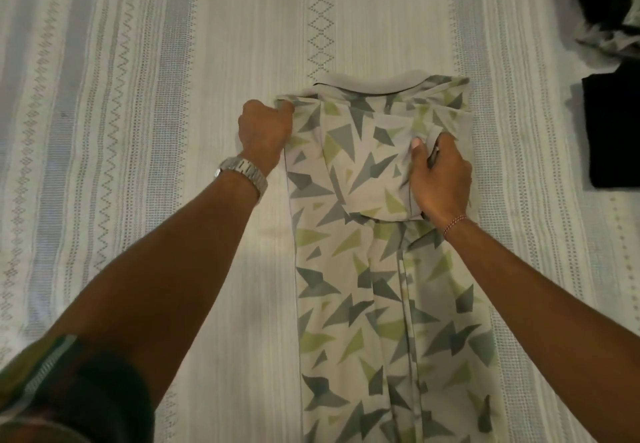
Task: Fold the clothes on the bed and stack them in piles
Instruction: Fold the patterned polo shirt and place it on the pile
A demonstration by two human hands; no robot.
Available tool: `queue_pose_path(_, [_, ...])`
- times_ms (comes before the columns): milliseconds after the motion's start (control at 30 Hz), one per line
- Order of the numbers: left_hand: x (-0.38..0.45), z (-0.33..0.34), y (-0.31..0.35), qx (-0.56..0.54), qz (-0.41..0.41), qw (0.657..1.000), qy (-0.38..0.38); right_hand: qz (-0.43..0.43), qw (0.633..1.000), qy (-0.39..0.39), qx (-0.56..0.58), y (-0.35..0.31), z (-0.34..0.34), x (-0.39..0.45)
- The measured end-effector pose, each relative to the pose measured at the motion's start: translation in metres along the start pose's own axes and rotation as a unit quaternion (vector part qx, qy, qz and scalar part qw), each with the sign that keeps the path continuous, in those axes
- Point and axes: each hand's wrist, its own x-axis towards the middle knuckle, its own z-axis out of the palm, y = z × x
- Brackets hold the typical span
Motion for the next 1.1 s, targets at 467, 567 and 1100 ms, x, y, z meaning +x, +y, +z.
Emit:
queue_pose_path(467, [-0.012,0.017,0.007,0.048,0.146,0.984,0.086,-0.115,0.979,0.089,-0.144,0.000,-0.004,0.001])
queue_pose_path(567, [-0.017,0.021,0.006,0.084,0.174,0.977,0.093,-0.078,0.982,0.088,-0.149,0.008,-0.008,0.008])
queue_pose_path(1100, [-0.104,0.058,-0.033,0.351,0.408,0.839,-0.082,-0.059,0.980,0.072,-0.176,0.007,-0.014,0.008])
